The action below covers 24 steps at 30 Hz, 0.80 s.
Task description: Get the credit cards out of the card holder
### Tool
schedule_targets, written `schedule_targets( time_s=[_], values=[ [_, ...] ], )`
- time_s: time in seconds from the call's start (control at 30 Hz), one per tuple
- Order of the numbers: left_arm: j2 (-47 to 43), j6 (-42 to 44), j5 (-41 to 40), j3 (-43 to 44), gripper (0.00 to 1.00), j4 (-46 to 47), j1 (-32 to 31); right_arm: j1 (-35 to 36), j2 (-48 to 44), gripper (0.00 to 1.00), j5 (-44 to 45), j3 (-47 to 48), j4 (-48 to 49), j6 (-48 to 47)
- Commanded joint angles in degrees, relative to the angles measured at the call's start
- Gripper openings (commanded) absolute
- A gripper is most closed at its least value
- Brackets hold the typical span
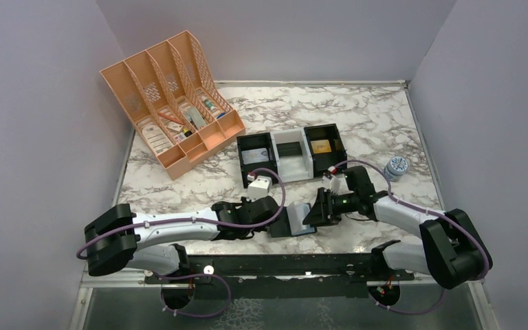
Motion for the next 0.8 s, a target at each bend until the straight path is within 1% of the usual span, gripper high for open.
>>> schedule_targets(
  time_s=[0.0, 0.07, 0.2, 0.37, 0.5, 0.57, 0.77],
  values=[
    [0.88, -0.56, 0.93, 1.5, 0.0, 0.13, 0.22, 0.98, 0.18, 0.53, -2.42, 0.21, 3.6, 1.15],
    [1.1, -0.52, 1.05, 1.6, 0.0, 0.09, 0.15, 1.07, -0.14, 0.53, -1.11, 0.65, 1.7, 0.33],
    [0.92, -0.61, 0.93, 1.54, 0.0, 0.13, 0.17, 1.04, -1.62, 0.53, 6.61, 2.56, -4.35, -1.73],
    [0.73, -0.17, 0.98, 1.55, 0.0, 0.03, 0.23, 1.07, -4.42, 0.55, 9.41, 4.3, -7.6, -2.23],
    [0.72, -0.53, 0.98, 1.57, 0.0, 0.16, 0.23, 1.06, -4.62, 0.55, 6.28, 3.98, -6.19, -1.13],
    [0.87, -0.44, 0.93, 1.79, 0.0, 0.13, 0.19, 1.1, -4.14, 0.54, 3.83, 2.98, -3.59, -0.25],
    [1.46, 0.0, 1.1, 2.14, 0.0, 0.16, 0.25, 2.0, -1.51, 0.54, 2.69, 1.65, -0.91, -0.11]
  ],
)
